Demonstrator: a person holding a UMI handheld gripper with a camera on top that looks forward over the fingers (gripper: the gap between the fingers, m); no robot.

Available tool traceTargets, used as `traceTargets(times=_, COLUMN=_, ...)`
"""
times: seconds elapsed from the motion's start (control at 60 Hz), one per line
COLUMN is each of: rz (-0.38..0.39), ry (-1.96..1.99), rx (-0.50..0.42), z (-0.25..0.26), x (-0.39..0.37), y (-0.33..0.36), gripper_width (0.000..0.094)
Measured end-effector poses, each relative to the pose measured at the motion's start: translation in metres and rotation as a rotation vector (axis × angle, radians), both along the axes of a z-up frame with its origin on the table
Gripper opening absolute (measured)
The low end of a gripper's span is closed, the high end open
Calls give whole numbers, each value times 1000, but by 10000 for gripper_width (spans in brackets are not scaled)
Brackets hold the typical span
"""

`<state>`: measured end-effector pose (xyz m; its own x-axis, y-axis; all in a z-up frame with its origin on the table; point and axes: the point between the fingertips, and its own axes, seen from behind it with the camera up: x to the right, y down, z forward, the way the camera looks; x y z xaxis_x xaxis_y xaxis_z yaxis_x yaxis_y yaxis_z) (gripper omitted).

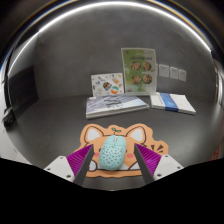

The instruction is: Arrange mouse

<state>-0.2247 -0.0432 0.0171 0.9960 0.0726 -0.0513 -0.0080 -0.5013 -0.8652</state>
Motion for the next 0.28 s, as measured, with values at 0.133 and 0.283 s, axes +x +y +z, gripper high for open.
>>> traceTargets(times=0.133, rz=73, ry=53, rx=43, z=28, x=-5, y=-45, gripper_width=848)
traceTargets(times=0.283, rz=152, ry=83, rx=20, z=23, x=-21, y=-129, gripper_width=845)
